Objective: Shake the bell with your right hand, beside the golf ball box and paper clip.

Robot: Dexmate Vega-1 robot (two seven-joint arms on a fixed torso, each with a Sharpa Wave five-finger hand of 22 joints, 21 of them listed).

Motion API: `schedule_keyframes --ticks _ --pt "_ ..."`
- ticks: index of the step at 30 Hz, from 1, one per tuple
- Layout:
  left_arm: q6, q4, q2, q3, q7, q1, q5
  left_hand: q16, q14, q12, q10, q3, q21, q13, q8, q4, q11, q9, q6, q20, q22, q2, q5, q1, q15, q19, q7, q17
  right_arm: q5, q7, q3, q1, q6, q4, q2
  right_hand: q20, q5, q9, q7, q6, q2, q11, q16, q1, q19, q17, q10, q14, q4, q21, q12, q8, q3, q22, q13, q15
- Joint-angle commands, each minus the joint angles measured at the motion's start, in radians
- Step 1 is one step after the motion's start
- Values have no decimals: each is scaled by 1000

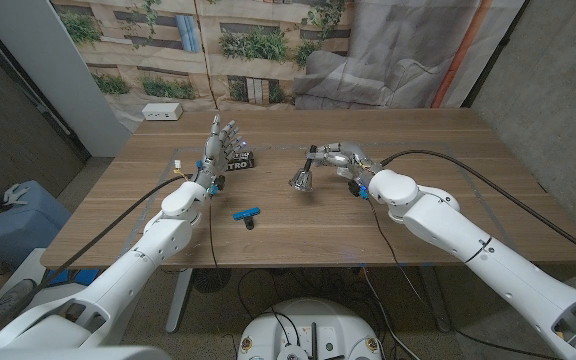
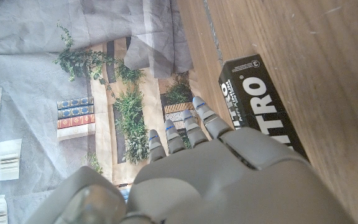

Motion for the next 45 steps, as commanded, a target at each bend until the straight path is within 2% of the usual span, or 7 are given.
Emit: schedule_keyframes --ticks 1,10,20,39,45 --pt "0 0 0 0 2 1 1 6 9 6 3 0 7 5 6 7 -6 4 0 1 6 12 7 -1 -98 7 -6 5 -133 -71 -50 -18 124 15 -8 -101 -2 2 -2 -1 6 -1 0 19 -1 4 6 -8 -10 -3 -1 0 3 -1 3 -145" --pt "0 -1 0 0 2 1 1 6 9 6 3 0 7 5 6 7 -7 4 0 2 6 12 7 -1 -98 7 -6 5 -258 -103 -74 -21 234 65 11 -105 -2 2 -10 2 5 -2 3 28 5 7 8 -7 -16 0 -1 0 3 -1 4 -145" --pt "1 -1 0 0 2 1 1 6 9 6 3 0 7 5 6 7 -7 4 0 1 6 12 7 -1 -98 8 -6 5 -397 -142 -94 -16 309 125 38 -107 -2 2 -18 -1 2 -3 6 36 12 9 7 -6 -21 2 -1 -1 1 -1 4 -145" --pt "0 -1 0 -1 2 1 0 5 9 6 4 0 7 5 6 7 -5 4 0 1 6 12 7 -1 -97 7 -6 5 -606 -191 -135 5 312 192 89 -107 -3 3 -19 3 -1 -3 7 31 13 9 8 -3 -18 3 -1 0 -4 0 4 -141" --pt "0 -1 0 -1 2 1 0 6 9 6 4 0 7 5 6 7 -7 4 0 1 6 12 7 -1 -98 8 -6 5 -636 -193 -146 17 312 223 108 -107 -2 3 -18 3 1 -3 7 29 13 9 9 -2 -16 3 0 0 -5 0 5 -142"
